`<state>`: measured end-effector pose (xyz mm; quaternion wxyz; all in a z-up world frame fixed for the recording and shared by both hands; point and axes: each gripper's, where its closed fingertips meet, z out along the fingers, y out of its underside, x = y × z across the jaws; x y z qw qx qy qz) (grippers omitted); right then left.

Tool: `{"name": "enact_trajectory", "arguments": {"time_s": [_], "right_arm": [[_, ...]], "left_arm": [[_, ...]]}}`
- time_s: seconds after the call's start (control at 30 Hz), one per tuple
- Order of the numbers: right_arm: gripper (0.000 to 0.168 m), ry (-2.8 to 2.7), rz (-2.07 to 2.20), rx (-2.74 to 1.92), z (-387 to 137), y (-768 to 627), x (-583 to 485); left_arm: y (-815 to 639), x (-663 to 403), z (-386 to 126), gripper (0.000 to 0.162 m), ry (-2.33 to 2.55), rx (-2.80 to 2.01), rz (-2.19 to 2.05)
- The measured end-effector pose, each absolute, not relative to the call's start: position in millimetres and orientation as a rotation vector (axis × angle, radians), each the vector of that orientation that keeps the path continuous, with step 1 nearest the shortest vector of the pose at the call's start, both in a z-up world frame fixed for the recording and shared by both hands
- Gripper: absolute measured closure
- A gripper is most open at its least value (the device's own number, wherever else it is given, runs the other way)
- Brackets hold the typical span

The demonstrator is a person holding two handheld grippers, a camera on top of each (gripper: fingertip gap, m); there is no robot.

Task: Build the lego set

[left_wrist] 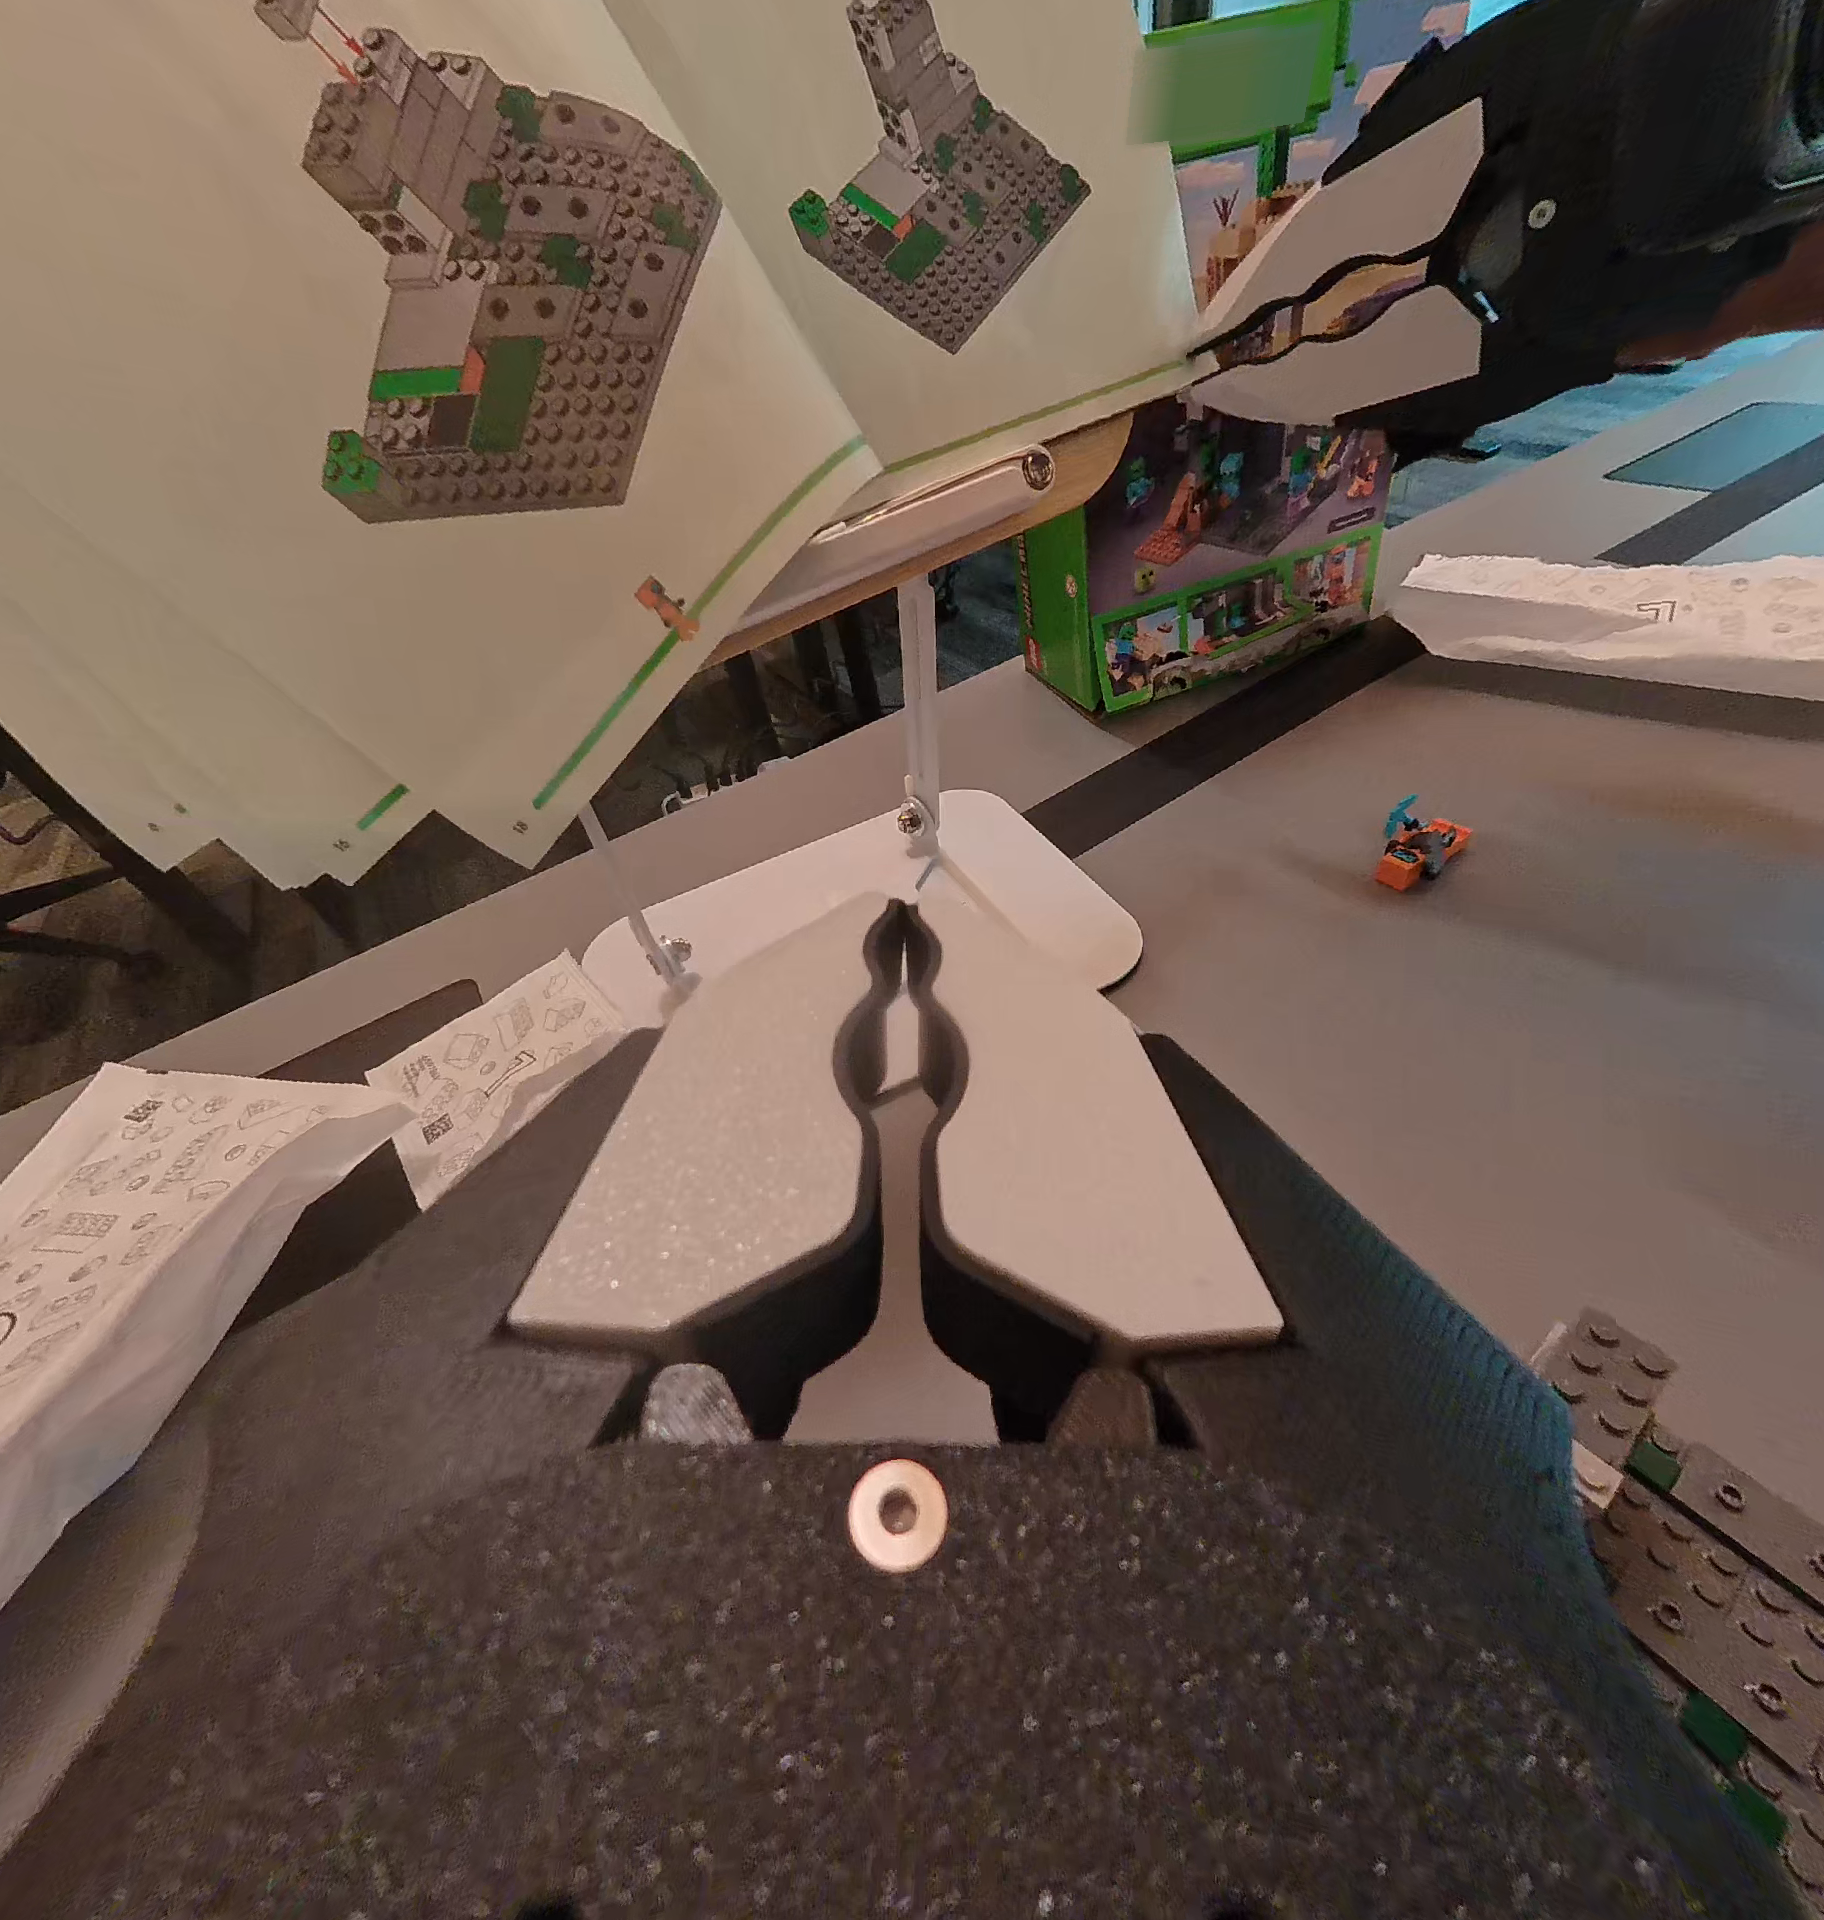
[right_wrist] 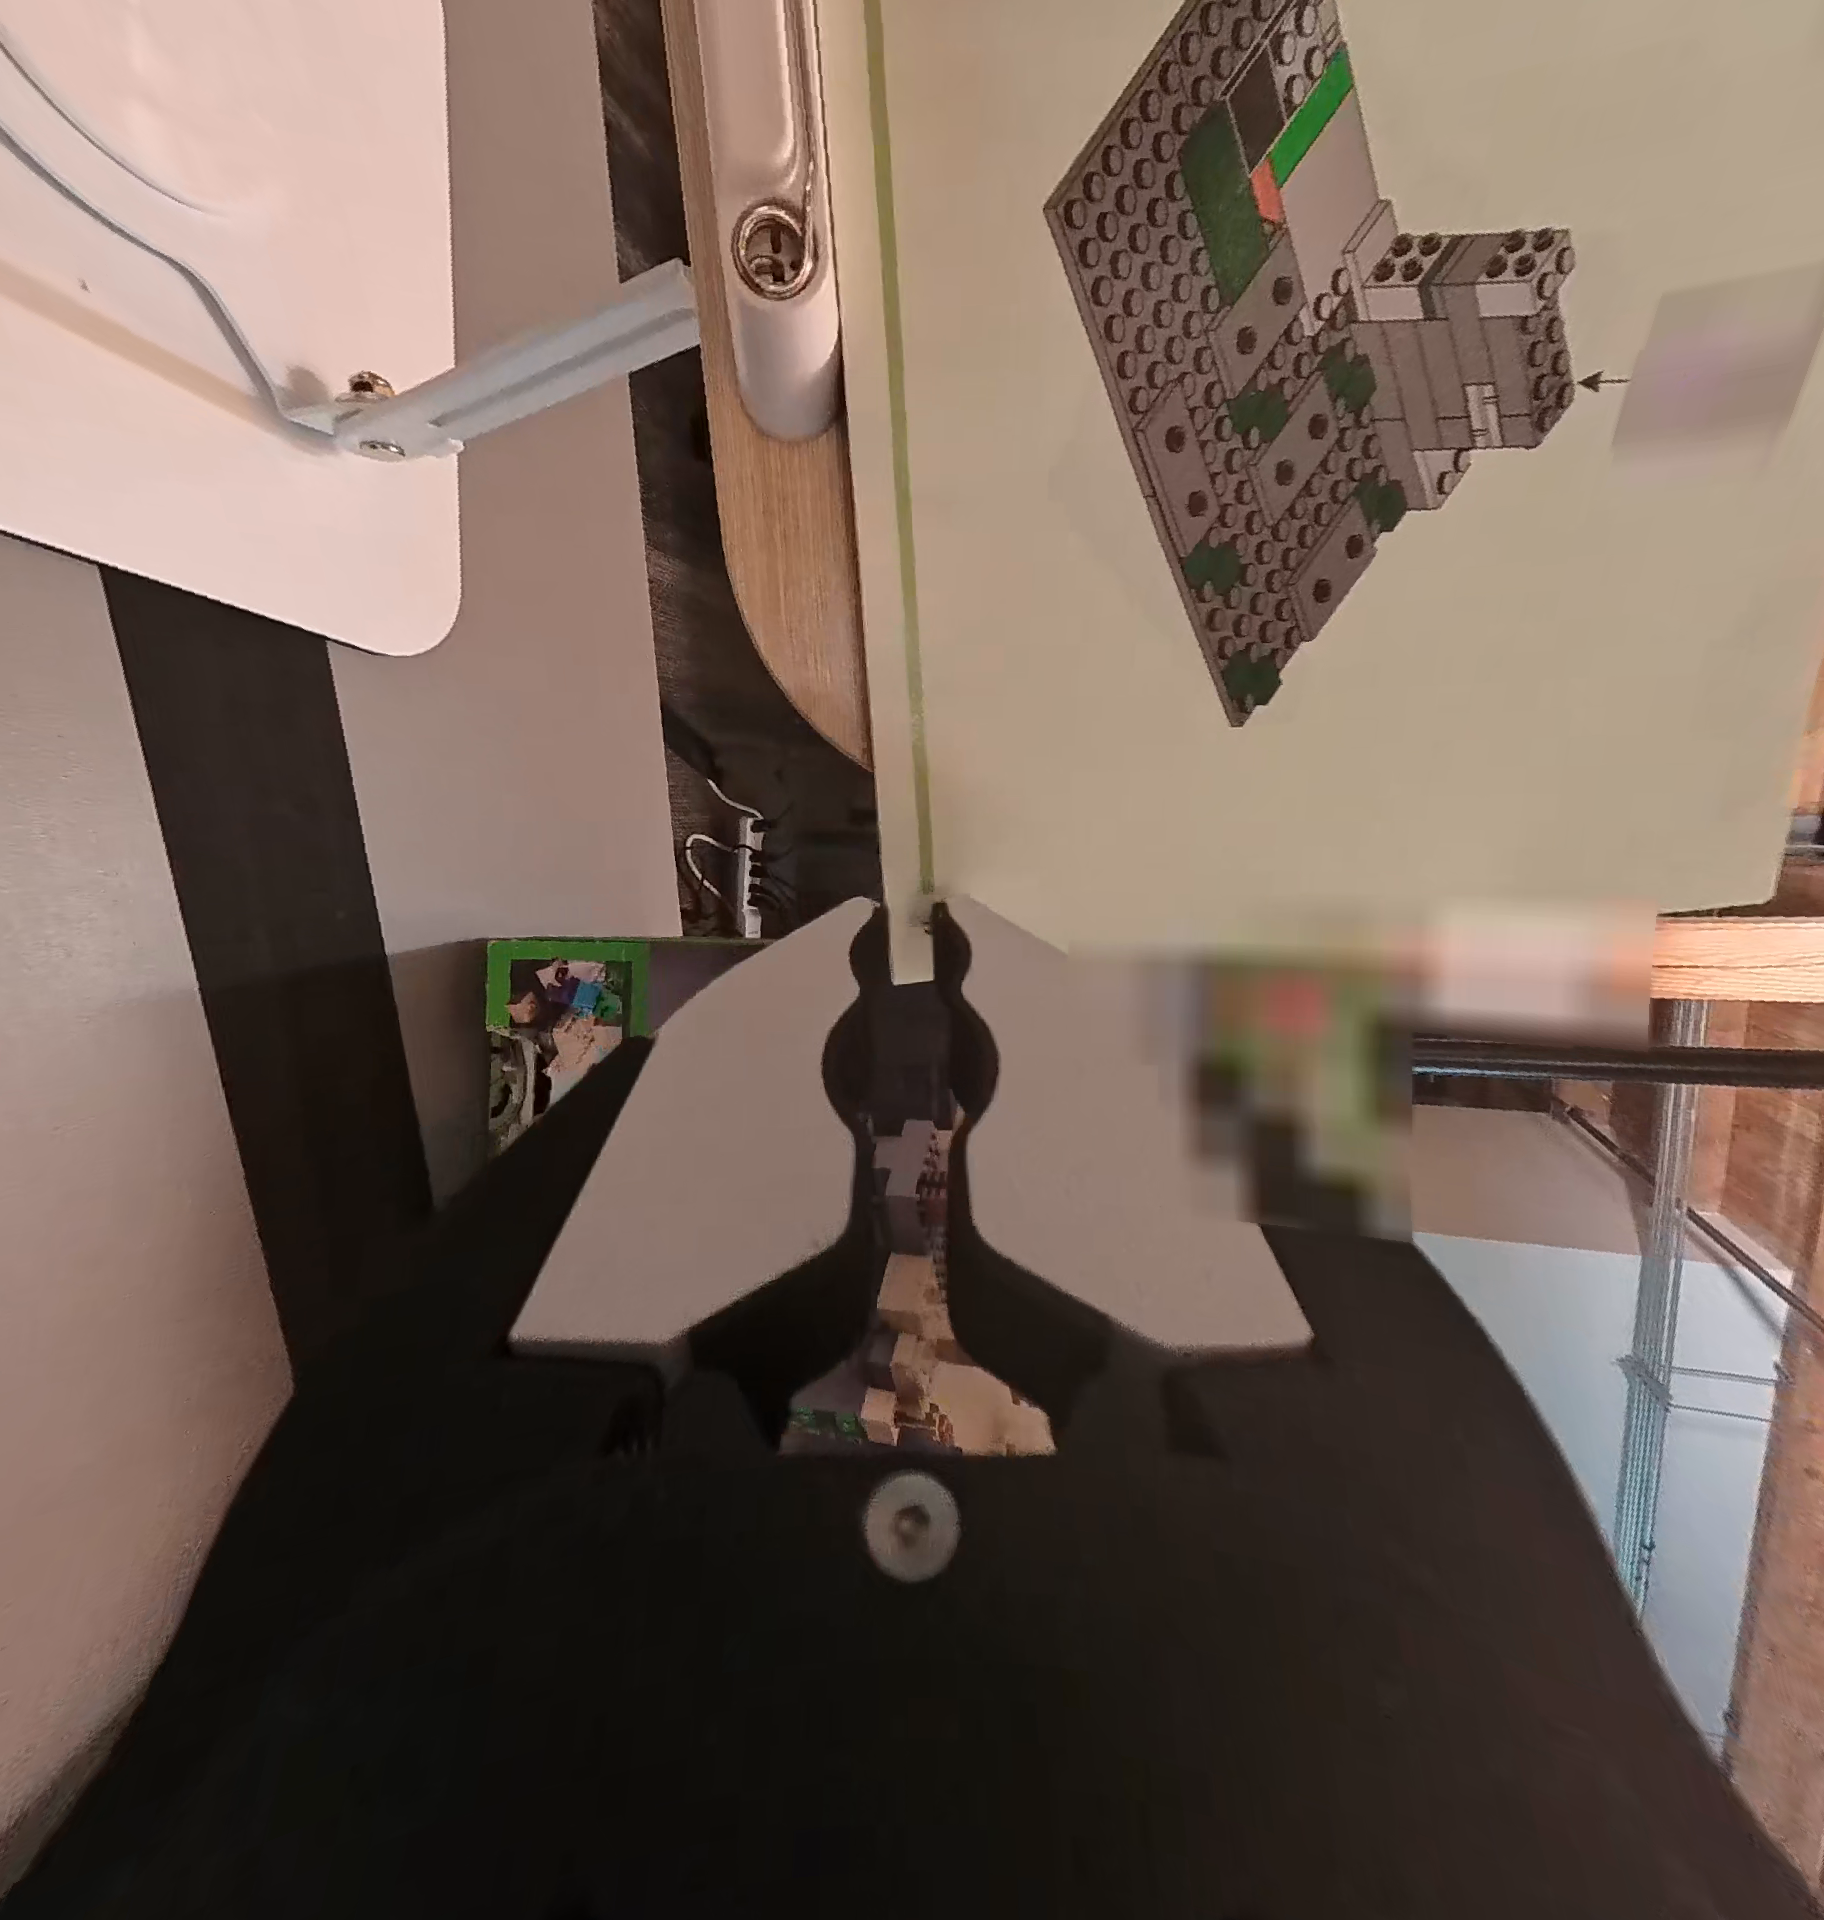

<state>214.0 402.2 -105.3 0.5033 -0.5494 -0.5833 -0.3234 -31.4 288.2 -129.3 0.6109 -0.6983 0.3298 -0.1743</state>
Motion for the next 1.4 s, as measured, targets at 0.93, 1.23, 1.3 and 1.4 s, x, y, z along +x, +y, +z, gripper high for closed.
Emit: {"name": "enact_trajectory", "arguments": {"time_s": [0.93, 1.23, 1.3, 1.4], "right_arm": [[0.168, -1.534, -0.216, -1.922, -105, 394, 213], [0.168, -1.564, -0.200, -1.877, -87, 369, 202], [0.168, -1.569, -0.171, -1.858, -80, 361, 196], [0.168, -1.584, -0.134, -1.820, -67, 349, 182]], "left_arm": [[283, -20, -134, 0.162, 0.829, -1.611, -0.412], [281, 0, -119, 0.161, 0.855, -1.566, -0.388], [283, 9, -109, 0.152, 0.868, -1.528, -0.366], [289, 32, -94, 0.142, 0.927, -1.447, -0.299]]}}
